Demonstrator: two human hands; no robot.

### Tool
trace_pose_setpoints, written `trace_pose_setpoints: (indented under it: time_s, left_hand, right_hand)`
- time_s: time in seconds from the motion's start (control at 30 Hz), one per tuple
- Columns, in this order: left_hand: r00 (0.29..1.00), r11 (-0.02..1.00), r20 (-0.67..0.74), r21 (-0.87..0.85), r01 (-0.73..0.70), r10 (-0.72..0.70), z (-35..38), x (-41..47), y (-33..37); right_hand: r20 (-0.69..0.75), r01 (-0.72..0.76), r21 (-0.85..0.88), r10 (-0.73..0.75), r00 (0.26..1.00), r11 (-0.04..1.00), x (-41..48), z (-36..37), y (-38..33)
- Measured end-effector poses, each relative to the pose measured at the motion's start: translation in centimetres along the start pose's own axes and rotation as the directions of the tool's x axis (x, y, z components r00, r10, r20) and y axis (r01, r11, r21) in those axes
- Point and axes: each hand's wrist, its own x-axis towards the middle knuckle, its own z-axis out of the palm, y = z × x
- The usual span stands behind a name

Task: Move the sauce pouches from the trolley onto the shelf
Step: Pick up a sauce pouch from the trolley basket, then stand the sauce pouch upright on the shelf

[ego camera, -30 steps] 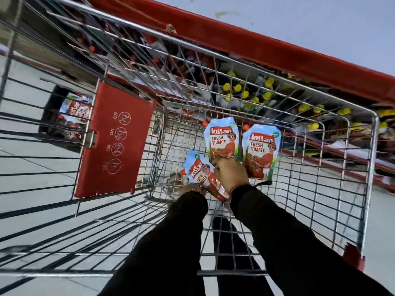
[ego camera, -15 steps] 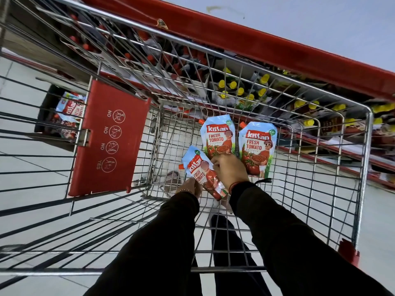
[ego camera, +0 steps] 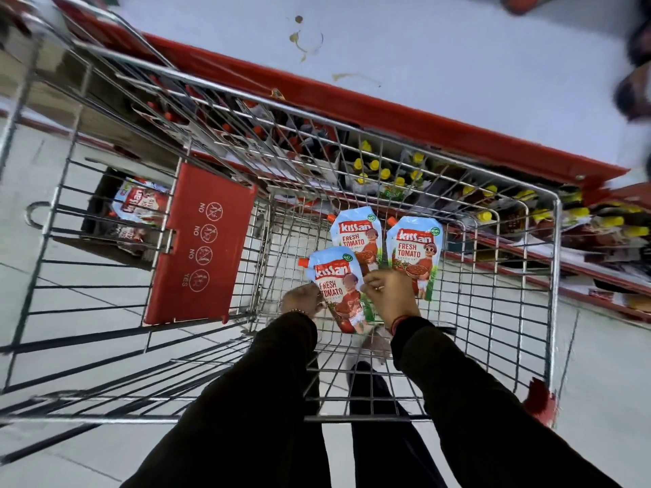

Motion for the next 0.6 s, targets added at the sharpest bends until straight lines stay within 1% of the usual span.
trace_pose_setpoints:
  time_s: [0.03,0.1,0.13,0.2,0.27,0.3,0.37,0.43,0.5,0.6]
  left_hand:
    - [0.999,0.999,0.003,0.017,-0.039,0.039,-0.5,-1.0,0.8]
    - [0.993,0.992,-0.015,-0.036,-0.117,0.116,-1.4,-2.6,2.3]
    - [0.981,0.981,-0.024,-0.021,-0.194,0.194,-1.8,-3.1,3.0]
    - [0.94,0.925,-0.034,0.189,-0.328,0.34,-2.5,-5.6,4.6]
    - [0.873,0.839,-0.06,0.315,-0.444,0.485,-3.4,-7.8,6.3]
    - [0.833,0.788,-0.044,0.356,-0.503,0.551,-4.0,-9.1,7.1]
    - [0.758,0.705,-0.012,0.377,-0.601,0.652,-5.4,-10.7,9.0]
    - [0.645,0.584,0.027,0.397,-0.708,0.763,-6.6,-12.4,11.0]
    - [0.554,0.504,0.047,0.354,-0.787,0.831,-7.8,-14.1,13.1]
    - [0.427,0.404,0.048,0.241,-0.882,0.903,-8.8,-16.4,16.8]
  right_hand:
    - [-0.015,-0.009,0.04,0.009,1.0,0.999,-0.6,-0.4,-0.6]
    - [-0.033,-0.032,0.122,0.036,0.999,0.992,-1.8,-1.0,-2.0]
    - [-0.044,-0.037,0.155,0.044,0.998,0.987,-2.4,-1.4,-2.9]
    - [-0.081,-0.021,0.213,0.039,0.996,0.977,-3.8,-2.3,-4.9]
    - [-0.124,0.013,0.25,0.019,0.992,0.968,-5.1,-3.3,-6.9]
    - [-0.146,0.036,0.257,0.002,0.989,0.966,-5.7,-3.8,-8.0]
    - [-0.188,0.086,0.268,-0.036,0.982,0.96,-6.9,-4.8,-10.2]
    - [-0.225,0.128,0.284,-0.064,0.972,0.95,-7.7,-5.8,-12.3]
    - [-0.28,0.18,0.281,-0.099,0.955,0.943,-8.3,-7.0,-14.8]
    - [-0.358,0.279,0.281,-0.169,0.918,0.918,-8.7,-8.7,-18.8]
